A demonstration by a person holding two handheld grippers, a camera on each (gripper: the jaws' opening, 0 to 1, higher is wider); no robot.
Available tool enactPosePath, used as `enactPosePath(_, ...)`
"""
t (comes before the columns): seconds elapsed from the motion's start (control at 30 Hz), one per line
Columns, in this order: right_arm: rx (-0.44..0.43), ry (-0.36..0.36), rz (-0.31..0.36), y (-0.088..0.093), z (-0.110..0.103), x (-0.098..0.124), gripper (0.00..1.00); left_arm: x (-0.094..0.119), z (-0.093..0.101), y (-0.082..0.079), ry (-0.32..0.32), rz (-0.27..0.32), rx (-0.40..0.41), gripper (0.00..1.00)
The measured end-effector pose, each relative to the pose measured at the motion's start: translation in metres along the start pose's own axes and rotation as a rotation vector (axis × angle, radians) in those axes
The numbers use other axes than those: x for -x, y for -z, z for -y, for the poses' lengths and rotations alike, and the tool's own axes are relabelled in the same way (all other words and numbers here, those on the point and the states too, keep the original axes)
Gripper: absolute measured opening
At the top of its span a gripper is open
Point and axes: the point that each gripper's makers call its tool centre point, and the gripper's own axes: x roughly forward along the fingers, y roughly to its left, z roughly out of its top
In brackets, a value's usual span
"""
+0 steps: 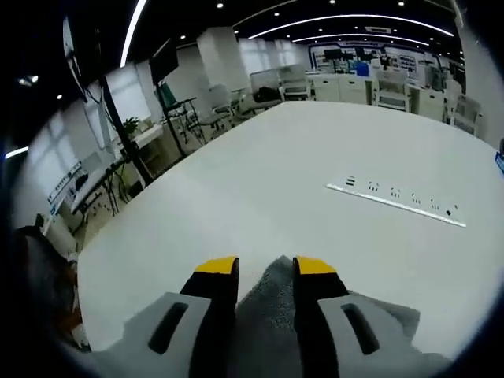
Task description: Fold the towel on the table until its edges align and the towel forms a compact rectangular stack.
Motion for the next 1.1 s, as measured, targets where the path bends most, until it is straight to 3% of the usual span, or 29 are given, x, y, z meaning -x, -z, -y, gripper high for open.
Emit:
enactPosePath(0.23,0.085,-0.014,0.023,-0.009,0.009,0.017,0.33,-0.009,0.003,-0.019,0.012,0.022,-0.056,0.07)
enactPosePath(0.47,0.082,-0.013,0.033,-0.007,0.022,0.041,0.33,-0.018,0.009,-0.033,0.035,0.023,-0.118,0.1)
enactPosePath(1.1,0.096,-0.001,0.048,0.026,0.047,0.11,0.31,-0.056,0.012,-0.058,0.055,-0.008,-0.252,0.15)
